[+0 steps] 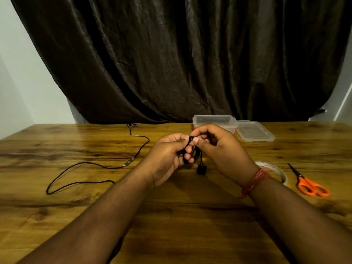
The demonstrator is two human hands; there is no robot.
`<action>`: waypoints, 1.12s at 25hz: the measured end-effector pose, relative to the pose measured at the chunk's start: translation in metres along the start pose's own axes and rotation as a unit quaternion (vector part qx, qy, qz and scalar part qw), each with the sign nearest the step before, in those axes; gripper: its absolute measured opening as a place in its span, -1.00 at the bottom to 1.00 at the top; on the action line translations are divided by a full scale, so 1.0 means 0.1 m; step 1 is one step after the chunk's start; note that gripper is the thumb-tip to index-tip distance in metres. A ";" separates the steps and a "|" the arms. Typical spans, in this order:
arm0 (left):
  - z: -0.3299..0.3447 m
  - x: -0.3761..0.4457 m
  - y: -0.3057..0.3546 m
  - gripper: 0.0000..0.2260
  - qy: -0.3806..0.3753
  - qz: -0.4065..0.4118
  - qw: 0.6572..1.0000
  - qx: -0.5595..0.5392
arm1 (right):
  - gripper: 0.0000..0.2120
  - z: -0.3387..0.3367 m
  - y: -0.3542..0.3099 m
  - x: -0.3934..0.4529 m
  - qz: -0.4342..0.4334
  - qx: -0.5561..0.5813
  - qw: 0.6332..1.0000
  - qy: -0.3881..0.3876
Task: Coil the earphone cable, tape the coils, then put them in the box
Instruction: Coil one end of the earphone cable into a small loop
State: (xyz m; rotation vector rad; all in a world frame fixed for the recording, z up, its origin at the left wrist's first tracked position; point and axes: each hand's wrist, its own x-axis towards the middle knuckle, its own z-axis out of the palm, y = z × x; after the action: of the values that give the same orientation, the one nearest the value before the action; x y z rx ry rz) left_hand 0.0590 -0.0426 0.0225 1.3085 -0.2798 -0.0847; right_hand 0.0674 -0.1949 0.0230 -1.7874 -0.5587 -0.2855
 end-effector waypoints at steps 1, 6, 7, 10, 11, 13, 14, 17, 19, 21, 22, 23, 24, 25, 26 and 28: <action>0.01 0.00 -0.01 -0.80 0.004 -0.001 1.000 -0.008 | -0.87 0.00 0.00 0.00 0.001 0.000 1.000 0.004; 0.06 -0.01 -0.02 -0.84 0.018 -0.013 0.999 -0.034 | -0.87 0.00 0.01 0.00 -0.001 -0.013 1.000 0.019; 0.07 -0.01 -0.02 -0.85 0.021 -0.013 0.999 -0.035 | -0.87 0.00 0.02 0.00 -0.001 -0.018 1.000 0.021; 0.08 -0.01 -0.01 -0.86 0.030 -0.011 0.999 -0.032 | -0.87 0.00 0.03 0.02 -0.002 -0.023 0.999 0.025; 0.08 -0.01 -0.01 -0.86 0.030 -0.010 0.999 -0.032 | -0.87 0.00 0.04 0.02 -0.002 -0.022 0.999 0.025; 0.08 -0.02 -0.01 -0.86 0.028 -0.009 0.999 -0.034 | -0.89 0.00 0.04 0.02 -0.001 -0.020 0.999 0.025; 0.08 -0.02 -0.02 -0.86 0.027 -0.009 0.999 -0.034 | -0.89 0.00 0.05 0.02 0.000 -0.021 0.999 0.026; 0.07 -0.01 -0.03 -0.88 0.032 -0.010 0.999 -0.032 | -0.89 0.00 0.05 0.02 0.001 -0.023 0.999 0.026; 0.07 -0.01 -0.04 -0.88 0.033 -0.010 0.999 -0.038 | -0.89 -0.01 0.06 0.02 0.001 -0.024 0.999 0.025; 0.07 0.00 -0.06 -0.88 0.037 -0.011 0.998 -0.044 | -0.89 -0.01 0.07 0.03 0.000 -0.027 0.999 0.023; 0.07 0.01 -0.07 -0.89 0.039 -0.011 0.998 -0.047 | -0.89 -0.01 0.08 0.03 0.000 -0.030 0.999 0.022; 0.06 0.01 -0.07 -0.90 0.043 -0.010 0.998 -0.049 | -0.89 -0.01 0.08 0.03 -0.001 -0.030 0.999 0.021; 0.06 0.01 -0.07 -0.92 0.047 -0.007 0.998 -0.051 | -0.90 -0.01 0.08 0.03 -0.002 -0.029 0.999 0.021; 0.05 0.02 -0.07 -0.93 0.051 -0.002 0.997 -0.052 | -0.90 -0.01 0.07 0.02 -0.002 -0.028 0.999 0.020; 0.03 0.02 -0.07 -0.93 0.054 0.006 0.997 -0.053 | -0.90 0.00 0.07 0.02 -0.003 -0.027 0.999 0.019; 0.02 0.03 -0.06 -0.95 0.056 0.024 0.997 -0.045 | -0.90 0.00 0.06 0.02 -0.001 -0.024 1.000 0.019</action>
State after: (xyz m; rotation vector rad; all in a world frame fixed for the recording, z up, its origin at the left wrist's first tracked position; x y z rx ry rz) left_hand 0.0621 -0.0462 0.0180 1.2122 -0.2091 0.0180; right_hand 0.0727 -0.1956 0.0187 -1.8243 -0.5295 -0.3359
